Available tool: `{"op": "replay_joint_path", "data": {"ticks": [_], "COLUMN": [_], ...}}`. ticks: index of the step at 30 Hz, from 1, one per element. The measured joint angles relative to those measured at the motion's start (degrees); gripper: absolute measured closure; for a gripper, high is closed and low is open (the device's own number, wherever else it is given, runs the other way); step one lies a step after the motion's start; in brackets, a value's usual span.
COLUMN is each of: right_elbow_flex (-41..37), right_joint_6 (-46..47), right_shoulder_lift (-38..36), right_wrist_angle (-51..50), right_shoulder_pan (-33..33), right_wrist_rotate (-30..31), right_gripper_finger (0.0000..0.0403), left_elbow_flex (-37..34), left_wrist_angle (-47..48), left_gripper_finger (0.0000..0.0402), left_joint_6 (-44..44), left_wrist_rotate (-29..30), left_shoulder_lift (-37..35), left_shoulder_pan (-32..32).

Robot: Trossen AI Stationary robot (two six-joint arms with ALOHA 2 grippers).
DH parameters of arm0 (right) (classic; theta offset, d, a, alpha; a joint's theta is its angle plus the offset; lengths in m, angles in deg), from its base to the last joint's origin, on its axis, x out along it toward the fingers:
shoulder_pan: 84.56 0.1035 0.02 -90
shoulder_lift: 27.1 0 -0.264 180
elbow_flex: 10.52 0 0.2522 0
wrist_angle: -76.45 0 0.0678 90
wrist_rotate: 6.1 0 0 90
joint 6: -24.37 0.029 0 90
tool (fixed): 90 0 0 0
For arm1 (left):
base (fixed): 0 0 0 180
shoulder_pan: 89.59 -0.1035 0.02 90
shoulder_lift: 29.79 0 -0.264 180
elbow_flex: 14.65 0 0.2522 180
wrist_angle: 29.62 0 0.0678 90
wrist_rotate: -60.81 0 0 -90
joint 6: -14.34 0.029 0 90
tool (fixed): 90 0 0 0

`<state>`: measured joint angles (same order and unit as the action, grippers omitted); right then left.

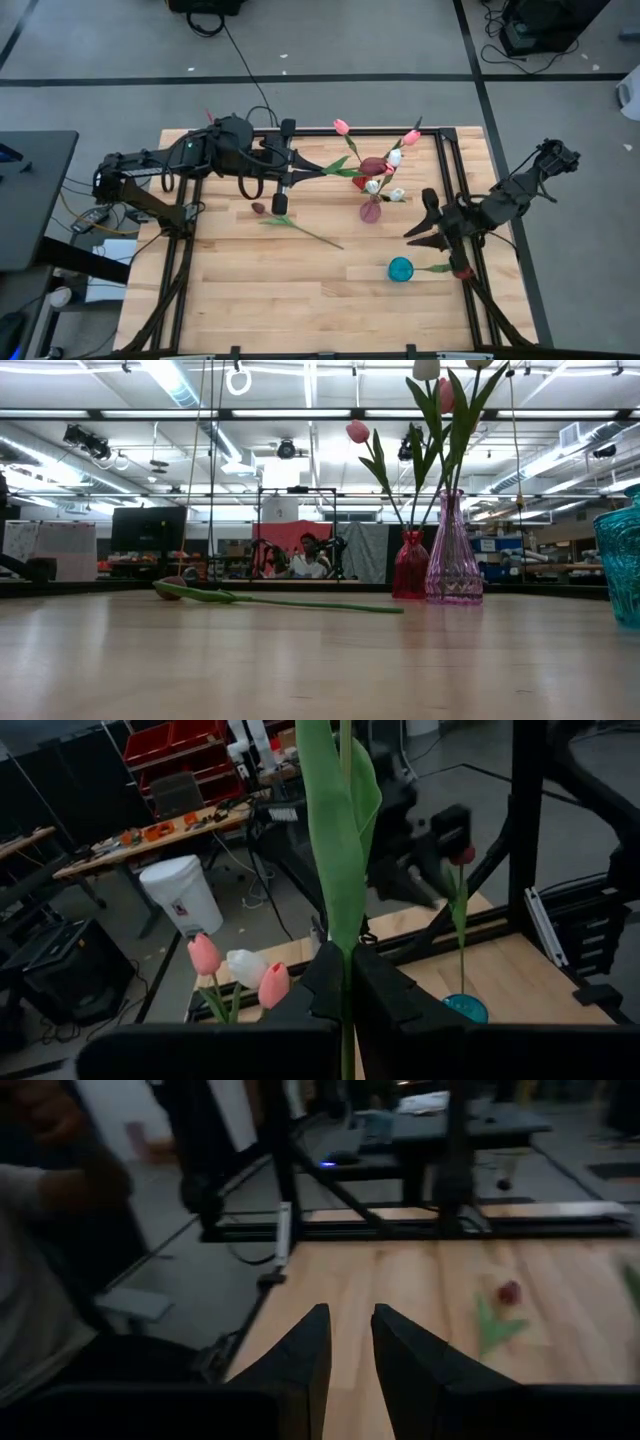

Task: Sort flowers into vase by color
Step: Put the right red tulip into the blue vase

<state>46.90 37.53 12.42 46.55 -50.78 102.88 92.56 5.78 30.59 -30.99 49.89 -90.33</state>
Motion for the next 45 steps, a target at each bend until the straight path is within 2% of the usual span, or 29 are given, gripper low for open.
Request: {"op": "replay_joint_path", "data": {"ticks": [6,10,14,19,26,32,37,45], "right_elbow_flex": [-8.5,-10.8,-10.7,-10.8,-10.8,-10.8,-12.2,-20.1], "right_joint_6": [3.8,4.9,12.5,21.7,21.2,28.1,33.8,44.0], "right_shoulder_lift": [-9.9,-13.6,-15.0,-13.5,-9.6,-6.4,-3.0,2.4], "right_wrist_angle": [-0.2,2.5,-8.3,-23.2,-29.2,-37.1,-37.1,-34.2], "right_shoulder_pan": [-3.3,-6.3,-8.3,-9.6,-8.6,-5.9,-2.9,2.0], "right_wrist_rotate": [5.4,5.7,4.1,7.3,-2.6,-7.3,-12.9,-21.9], "right_gripper_finger": [0.0321,0.0324,0.0325,0.0325,0.0329,0.0350,0.0373,0.0384], "left_elbow_flex": [0.0,0.0,0.0,0.0,0.0,0.0,0.0,0.0], "left_wrist_angle": [0.0,-0.4,-0.9,-0.7,0.9,1.1,1.1,1.1], "left_gripper_finger": [0.0387,0.0387,0.0387,0.0387,0.0387,0.0387,0.0386,0.0386], "left_joint_6": [0.0,0.4,0.9,1.5,1.5,1.5,1.5,1.5], "left_wrist_rotate": [0.1,0.3,0.4,0.5,0.7,0.7,1.4,2.1], "left_shoulder_lift": [0.1,0.3,0.3,0.3,0.3,0.3,0.3,0.3], "left_shoulder_pan": [0.0,0.0,0.0,0.0,0.0,0.0,0.0,0.0]}}
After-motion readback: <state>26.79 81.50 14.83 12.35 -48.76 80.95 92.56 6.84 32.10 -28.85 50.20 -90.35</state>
